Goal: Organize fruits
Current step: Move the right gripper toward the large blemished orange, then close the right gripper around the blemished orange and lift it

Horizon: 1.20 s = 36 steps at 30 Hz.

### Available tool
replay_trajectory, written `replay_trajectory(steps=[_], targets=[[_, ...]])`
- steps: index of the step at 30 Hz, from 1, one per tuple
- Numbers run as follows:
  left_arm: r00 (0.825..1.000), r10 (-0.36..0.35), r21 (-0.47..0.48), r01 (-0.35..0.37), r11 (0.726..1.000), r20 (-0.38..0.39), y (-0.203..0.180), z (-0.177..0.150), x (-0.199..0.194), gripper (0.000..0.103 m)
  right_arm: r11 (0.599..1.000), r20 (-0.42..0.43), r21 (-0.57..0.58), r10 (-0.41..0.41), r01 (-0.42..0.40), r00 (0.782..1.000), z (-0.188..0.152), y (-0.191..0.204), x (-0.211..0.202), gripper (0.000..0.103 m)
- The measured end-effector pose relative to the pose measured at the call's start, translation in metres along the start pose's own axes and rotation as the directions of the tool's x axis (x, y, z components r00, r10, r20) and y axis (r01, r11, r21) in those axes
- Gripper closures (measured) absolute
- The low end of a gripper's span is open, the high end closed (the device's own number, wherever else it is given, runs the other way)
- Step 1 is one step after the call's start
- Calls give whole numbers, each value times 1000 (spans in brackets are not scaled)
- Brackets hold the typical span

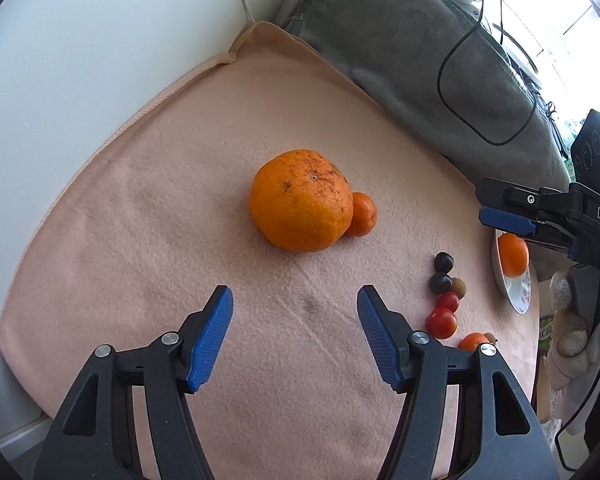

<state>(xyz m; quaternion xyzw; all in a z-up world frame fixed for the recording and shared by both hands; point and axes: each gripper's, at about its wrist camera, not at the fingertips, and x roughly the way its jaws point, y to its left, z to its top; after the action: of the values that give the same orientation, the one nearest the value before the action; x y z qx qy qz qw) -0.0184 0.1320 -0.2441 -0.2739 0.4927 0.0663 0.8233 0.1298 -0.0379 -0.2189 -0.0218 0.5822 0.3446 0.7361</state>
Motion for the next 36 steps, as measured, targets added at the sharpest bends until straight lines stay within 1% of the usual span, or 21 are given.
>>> replay_trajectory(steps=[5,13,18,23,33,36], targets=[[1000,-22,-9,22,1000,-2,3,7,9,39,997,-48,-72,15,-19,999,19,27,29,21],[998,-60,-38,61,997,5,6,16,19,39,990,-122,-120,63,-78,991,40,54,68,21],[995,-98,-81,98,992,3,11,20,26,39,985,-158,-142,71,-94,985,44,65,87,21],[995,-102,-109,102,989,10,15,24,32,39,982,-179,-165,60,-90,982,46,71,100,21],[991,-132,-144,132,981,12,18,30,42,39,978,-232,-157,96,-134,968,50,77,119,21],[990,-139,-153,140,978,15,18,30,41,39,978,-239,-166,83,-125,967,52,81,127,21]])
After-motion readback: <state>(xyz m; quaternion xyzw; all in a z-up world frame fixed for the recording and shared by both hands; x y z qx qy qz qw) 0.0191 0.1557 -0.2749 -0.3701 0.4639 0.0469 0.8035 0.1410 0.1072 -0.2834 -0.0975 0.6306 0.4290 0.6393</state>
